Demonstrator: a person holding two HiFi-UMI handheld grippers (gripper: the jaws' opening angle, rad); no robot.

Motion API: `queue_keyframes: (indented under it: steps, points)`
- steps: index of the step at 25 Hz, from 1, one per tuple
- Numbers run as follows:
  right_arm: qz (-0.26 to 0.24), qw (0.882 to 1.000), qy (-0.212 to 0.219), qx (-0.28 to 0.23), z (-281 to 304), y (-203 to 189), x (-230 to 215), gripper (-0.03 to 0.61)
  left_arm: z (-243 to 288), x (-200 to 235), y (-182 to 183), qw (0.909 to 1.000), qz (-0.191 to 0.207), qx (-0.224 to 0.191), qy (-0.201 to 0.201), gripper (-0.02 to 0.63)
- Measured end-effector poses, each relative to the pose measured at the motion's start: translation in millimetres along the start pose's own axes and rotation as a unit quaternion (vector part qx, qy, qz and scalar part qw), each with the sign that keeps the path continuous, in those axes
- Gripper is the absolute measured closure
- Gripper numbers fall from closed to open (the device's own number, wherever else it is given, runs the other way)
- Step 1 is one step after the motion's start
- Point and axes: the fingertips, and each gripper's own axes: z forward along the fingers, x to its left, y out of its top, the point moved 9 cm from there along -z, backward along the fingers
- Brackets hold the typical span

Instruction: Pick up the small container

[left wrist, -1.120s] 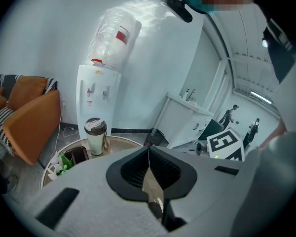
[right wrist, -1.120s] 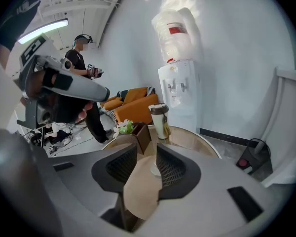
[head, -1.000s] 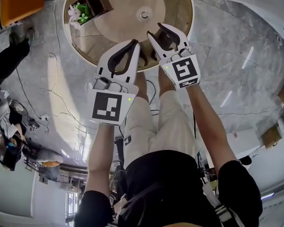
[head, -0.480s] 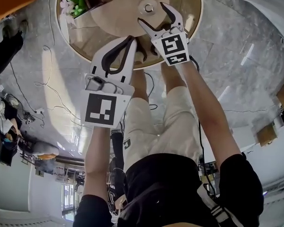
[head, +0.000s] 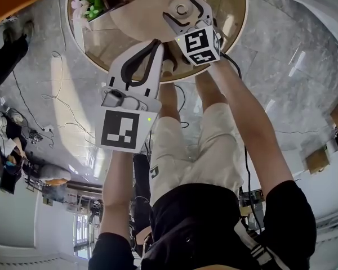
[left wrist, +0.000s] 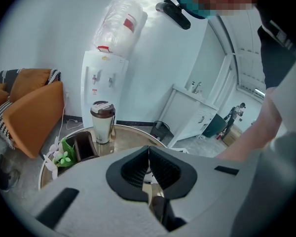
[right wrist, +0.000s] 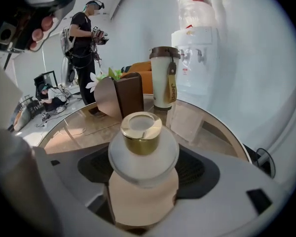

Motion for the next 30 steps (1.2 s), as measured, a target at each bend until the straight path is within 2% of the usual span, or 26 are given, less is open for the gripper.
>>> queue_keyframes:
  steps: [4,14,20,23,30]
  points:
    - [-0.013,1.000,0.002,0.003,5,1,1,0.242,4,3,0,1.0000,0.001,0.006,0.000,0.594]
    - [0.000,1.000,0.015,0.023,-18,2,-1,0.244,4,-2,12,1.0000,0.001,0.003,-0.003,0.594]
    - [0.010,1.000,0.006,0.022,-70,20,-7,0.244,-15,-16,31,0.9999,0.000,-0.009,0.008,0.594]
    - [0.032,0.999,0.002,0.011,-101,36,-9,0.244,-34,-24,43,0.9997,-0.001,-0.021,0.015,0.594]
    - [0.064,0.998,-0.003,-0.022,-184,92,-10,0.244,-75,-50,63,0.9982,0.015,-0.050,0.028,0.594]
